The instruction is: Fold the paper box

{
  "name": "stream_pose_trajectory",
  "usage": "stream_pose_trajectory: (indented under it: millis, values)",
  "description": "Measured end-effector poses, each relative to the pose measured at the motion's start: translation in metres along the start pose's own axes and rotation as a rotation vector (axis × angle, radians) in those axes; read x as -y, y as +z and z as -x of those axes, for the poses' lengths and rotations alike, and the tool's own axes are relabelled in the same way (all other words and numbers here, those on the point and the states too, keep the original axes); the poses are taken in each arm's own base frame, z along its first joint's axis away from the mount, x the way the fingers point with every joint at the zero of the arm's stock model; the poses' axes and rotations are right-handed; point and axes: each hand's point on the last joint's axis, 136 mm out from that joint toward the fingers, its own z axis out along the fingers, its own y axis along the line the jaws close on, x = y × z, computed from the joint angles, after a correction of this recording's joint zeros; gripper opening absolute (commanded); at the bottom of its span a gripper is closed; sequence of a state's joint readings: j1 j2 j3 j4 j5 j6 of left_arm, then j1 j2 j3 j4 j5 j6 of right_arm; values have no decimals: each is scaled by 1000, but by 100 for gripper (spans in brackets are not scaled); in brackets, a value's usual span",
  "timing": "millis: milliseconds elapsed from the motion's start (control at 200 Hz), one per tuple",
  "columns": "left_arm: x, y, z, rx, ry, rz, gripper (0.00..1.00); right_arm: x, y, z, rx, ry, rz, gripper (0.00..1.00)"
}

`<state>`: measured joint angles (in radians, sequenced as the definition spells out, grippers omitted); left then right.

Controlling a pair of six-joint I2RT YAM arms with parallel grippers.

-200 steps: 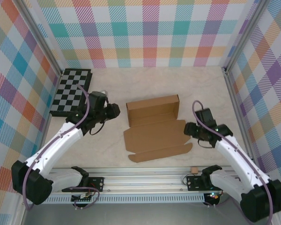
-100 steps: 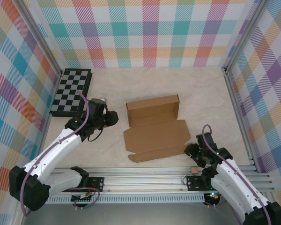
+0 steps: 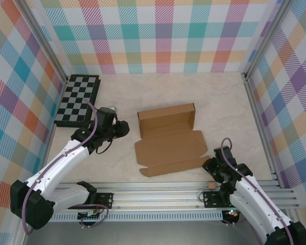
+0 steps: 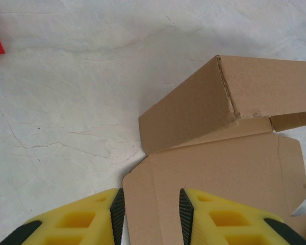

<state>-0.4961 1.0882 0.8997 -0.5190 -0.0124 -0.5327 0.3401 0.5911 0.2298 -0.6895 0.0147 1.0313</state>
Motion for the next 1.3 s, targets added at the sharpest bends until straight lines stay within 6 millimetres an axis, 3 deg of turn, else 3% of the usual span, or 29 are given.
stream_pose_trajectory:
  millis: [180, 295, 505, 855, 1045, 1205, 1300]
  values:
    - [-2, 5, -2, -13, 0, 10, 37, -10, -6, 2, 11, -4, 52, 45]
    - [-2, 5, -2, -14, 1, 11, 37, -39, -8, 9, 35, -18, 184, 45]
    - [-2, 6, -3, -18, 4, 13, 37, -69, -23, 20, 45, -27, 245, 46]
    - [-3, 8, -4, -24, 7, 18, 37, -46, -10, 35, 115, -23, 93, 48]
    - [-4, 11, -5, -33, 7, 24, 37, -38, 12, 33, 112, -42, 80, 45]
    - [-2, 13, -4, -29, 7, 19, 37, -38, 14, 35, 116, -86, 70, 28]
    - [-1, 13, -2, -21, 7, 12, 37, -53, 15, 40, 146, -125, 139, 16]
